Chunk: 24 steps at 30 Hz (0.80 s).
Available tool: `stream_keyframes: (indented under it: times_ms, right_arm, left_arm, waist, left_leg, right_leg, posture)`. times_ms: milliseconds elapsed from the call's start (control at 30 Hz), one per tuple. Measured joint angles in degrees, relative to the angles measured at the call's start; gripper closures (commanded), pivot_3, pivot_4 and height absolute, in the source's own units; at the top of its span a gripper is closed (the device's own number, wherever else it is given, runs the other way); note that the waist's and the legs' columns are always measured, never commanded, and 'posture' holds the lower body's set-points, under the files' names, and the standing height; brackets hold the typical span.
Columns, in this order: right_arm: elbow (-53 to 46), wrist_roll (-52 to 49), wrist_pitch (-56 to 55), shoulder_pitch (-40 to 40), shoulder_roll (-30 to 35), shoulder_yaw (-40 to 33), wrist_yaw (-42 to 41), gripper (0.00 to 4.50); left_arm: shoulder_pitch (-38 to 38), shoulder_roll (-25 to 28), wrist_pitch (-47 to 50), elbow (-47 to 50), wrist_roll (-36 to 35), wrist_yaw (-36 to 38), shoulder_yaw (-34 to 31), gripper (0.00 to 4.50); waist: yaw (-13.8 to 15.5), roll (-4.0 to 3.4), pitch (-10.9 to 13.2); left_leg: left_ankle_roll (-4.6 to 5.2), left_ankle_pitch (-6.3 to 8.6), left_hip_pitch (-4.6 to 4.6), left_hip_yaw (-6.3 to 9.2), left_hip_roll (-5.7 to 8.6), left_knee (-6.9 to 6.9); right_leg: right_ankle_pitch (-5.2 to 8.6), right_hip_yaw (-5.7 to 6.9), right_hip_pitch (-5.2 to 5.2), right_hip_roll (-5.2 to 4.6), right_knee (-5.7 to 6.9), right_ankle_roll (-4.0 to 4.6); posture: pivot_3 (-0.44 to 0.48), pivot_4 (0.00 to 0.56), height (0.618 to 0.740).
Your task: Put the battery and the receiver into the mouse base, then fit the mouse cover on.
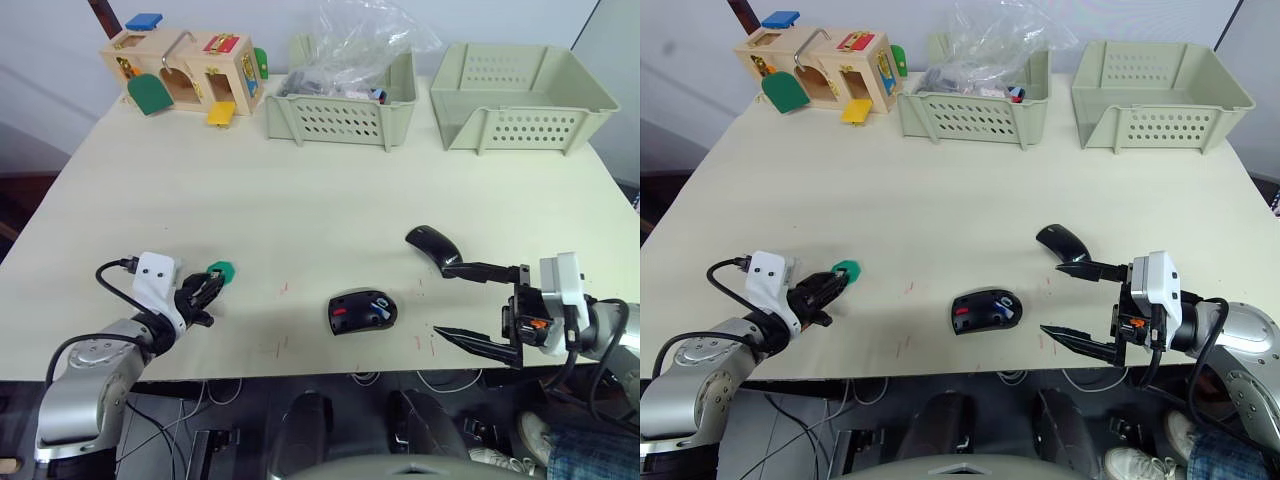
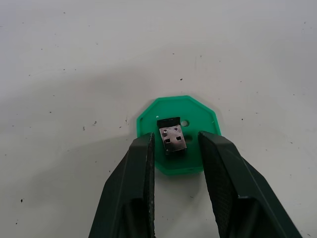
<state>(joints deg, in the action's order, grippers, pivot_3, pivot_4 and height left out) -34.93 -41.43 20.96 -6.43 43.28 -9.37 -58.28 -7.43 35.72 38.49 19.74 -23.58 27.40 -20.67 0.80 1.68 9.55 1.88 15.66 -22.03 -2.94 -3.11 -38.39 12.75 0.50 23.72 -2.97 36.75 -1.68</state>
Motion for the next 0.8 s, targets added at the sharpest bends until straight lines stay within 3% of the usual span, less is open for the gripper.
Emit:
stream_keyframes:
  times_ms: [167,267,333,800]
  right_arm:
    - [0.0,0.0,0.0,0.0,0.0,0.0,0.0,0.0]
    - [0.0,0.0,0.0,0.0,0.0,0.0,-0.02,0.0]
    - [0.0,0.0,0.0,0.0,0.01,0.0,-0.04,0.0]
    - [0.0,0.05,-0.01,0.0,-0.01,0.0,-0.06,0.0]
  left_arm:
    - [0.11,0.02,-0.01,0.04,0.49,-0.08,0.29,3.0]
    - [0.17,0.16,-0.02,0.04,0.95,-0.06,0.44,3.74]
    - [0.27,0.17,-0.05,0.04,1.02,-0.04,0.45,4.47]
    - [-0.4,0.24,-0.05,0.06,-1.62,2.8,-2.0,4.47]
  waist:
    - [0.0,0.0,0.0]
    - [-0.01,0.0,0.0]
    - [0.0,0.0,0.0]
    - [-0.01,0.0,0.0]
  left_leg:
    - [0.0,0.0,0.01,0.0,0.0,0.0]
    - [0.0,0.0,0.01,0.0,0.0,0.0]
    - [0.0,0.0,0.02,-0.01,0.0,0.0]
    - [0.0,0.0,0.01,0.0,0.0,0.0]
  right_leg:
    - [0.0,0.0,0.0,0.0,0.0,0.0]
    - [0.0,0.0,0.0,0.0,0.01,0.0]
    - [0.0,-0.01,0.0,0.0,0.01,0.0]
    - [0.0,0.0,0.0,0.0,0.01,0.0]
  posture:
    - [0.0,0.15,0.74]
    - [0.0,0.15,0.74]
    - [0.0,0.15,0.74]
    - [0.0,0.15,0.74]
